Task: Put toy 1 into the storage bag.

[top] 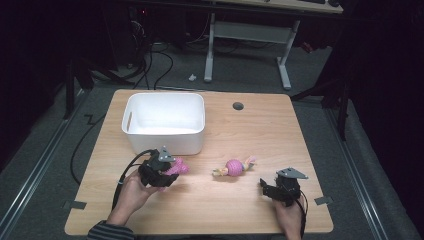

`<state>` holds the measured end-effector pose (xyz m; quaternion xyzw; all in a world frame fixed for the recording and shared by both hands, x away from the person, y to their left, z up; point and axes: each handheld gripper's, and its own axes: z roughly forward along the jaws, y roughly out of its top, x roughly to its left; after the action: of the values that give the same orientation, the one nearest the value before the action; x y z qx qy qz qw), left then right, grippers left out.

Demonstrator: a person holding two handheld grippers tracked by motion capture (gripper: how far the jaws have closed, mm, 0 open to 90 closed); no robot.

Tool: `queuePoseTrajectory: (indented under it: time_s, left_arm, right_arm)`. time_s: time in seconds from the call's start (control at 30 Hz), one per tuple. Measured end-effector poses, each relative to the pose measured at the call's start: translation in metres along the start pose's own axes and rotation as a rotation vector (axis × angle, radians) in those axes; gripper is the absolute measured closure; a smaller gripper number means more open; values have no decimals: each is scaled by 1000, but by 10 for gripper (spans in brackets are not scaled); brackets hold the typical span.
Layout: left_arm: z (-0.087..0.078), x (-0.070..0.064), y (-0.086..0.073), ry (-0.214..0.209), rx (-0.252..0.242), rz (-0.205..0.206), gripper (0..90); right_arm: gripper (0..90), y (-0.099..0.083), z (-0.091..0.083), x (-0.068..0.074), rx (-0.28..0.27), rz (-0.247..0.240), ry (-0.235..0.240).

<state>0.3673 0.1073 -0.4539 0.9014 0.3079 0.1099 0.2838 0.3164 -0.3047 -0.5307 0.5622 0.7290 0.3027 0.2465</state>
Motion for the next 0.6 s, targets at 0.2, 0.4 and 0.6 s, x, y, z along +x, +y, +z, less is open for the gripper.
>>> queuePoseTrajectory:
  time_s: [0.2,0.4,0.6]
  left_arm:
    - [-11,2,0,11,-4,-6,584]
    - [-25,6,1,-16,-35,-27,584]
    - [-38,8,5,-10,-54,-33,584]
  right_arm:
    - [250,0,0,0,0,2,1]
    - [249,0,0,0,1,2,2]
    - [248,0,0,0,2,0,2]
